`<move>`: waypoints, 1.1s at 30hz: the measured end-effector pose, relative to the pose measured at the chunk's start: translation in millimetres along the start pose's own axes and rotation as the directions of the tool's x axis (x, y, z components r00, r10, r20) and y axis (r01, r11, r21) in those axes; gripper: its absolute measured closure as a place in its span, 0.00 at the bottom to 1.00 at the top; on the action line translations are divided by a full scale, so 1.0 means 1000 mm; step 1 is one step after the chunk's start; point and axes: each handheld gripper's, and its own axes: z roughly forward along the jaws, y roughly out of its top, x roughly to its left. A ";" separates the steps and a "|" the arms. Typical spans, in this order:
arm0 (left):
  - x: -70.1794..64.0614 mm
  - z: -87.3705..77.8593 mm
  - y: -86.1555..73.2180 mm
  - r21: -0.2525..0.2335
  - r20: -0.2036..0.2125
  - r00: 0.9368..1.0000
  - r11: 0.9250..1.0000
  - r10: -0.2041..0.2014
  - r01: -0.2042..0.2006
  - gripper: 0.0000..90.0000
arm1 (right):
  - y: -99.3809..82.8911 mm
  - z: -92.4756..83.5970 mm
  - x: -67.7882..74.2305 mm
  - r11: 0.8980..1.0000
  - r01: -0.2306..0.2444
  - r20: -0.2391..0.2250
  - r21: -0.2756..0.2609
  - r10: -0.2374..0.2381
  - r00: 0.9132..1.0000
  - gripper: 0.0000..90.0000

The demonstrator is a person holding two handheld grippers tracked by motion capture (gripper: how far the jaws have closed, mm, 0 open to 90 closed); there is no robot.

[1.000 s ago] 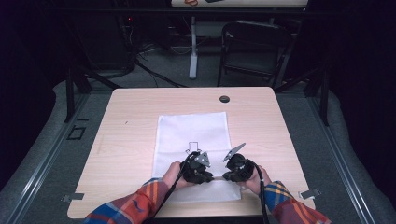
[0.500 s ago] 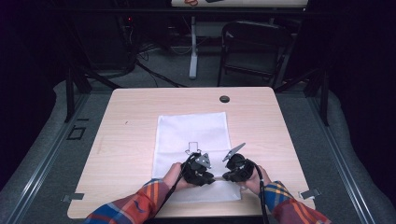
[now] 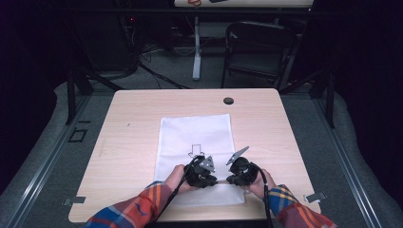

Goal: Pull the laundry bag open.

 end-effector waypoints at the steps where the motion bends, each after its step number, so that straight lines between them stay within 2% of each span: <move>1: 0.000 0.000 0.000 0.004 -0.004 1.000 1.000 0.003 -0.003 0.91 | 0.000 0.000 0.000 1.000 -0.001 0.002 -0.001 0.001 1.000 1.00; 5: 0.002 -0.006 -0.005 0.003 -0.005 1.000 1.000 -0.005 0.005 0.91 | 0.000 0.000 0.000 1.000 -0.002 0.005 0.000 0.002 1.000 1.00; 17: 0.003 -0.008 -0.008 -0.009 0.005 1.000 1.000 -0.006 0.006 0.91 | 0.000 0.000 0.000 1.000 0.014 0.005 -0.001 -0.014 1.000 1.00; 18: 0.003 -0.009 -0.008 -0.011 0.007 1.000 1.000 -0.011 0.011 0.91 | 0.001 0.000 0.001 1.000 0.027 0.007 0.010 -0.027 1.000 1.00; 23: 0.005 -0.013 -0.012 -0.010 0.012 0.999 0.999 -0.033 0.033 0.91 | 0.001 0.000 0.001 1.000 0.026 0.009 0.006 -0.026 1.000 1.00; 25: 0.004 -0.014 -0.012 0.001 0.007 1.000 1.000 -0.026 0.026 0.91 | 0.001 0.000 0.001 1.000 0.026 0.011 0.007 -0.026 1.000 1.00; 27: 0.004 -0.014 -0.014 -0.015 0.013 0.999 0.999 -0.034 0.034 0.91 | 0.001 0.000 0.002 1.000 0.024 0.011 0.007 -0.024 1.000 1.00; 29: 0.005 -0.016 -0.015 -0.002 0.011 0.999 0.999 -0.033 0.033 0.91 | 0.001 -0.001 0.001 1.000 0.022 0.012 0.011 -0.022 1.000 1.00; 31: 0.005 -0.017 -0.017 -0.014 0.019 0.999 0.999 -0.043 0.043 0.91 | 0.000 0.000 0.002 1.000 0.017 0.009 0.007 -0.018 1.000 1.00; 32: 0.005 -0.018 -0.017 0.002 0.015 0.999 0.999 -0.039 0.039 0.91 | 0.000 -0.001 0.002 1.000 0.021 0.012 0.011 -0.021 1.000 1.00; 33: 0.006 -0.019 -0.019 -0.010 0.018 0.999 0.999 -0.044 0.044 0.91 | 0.000 0.000 0.002 1.000 0.020 0.007 0.008 -0.020 1.000 1.00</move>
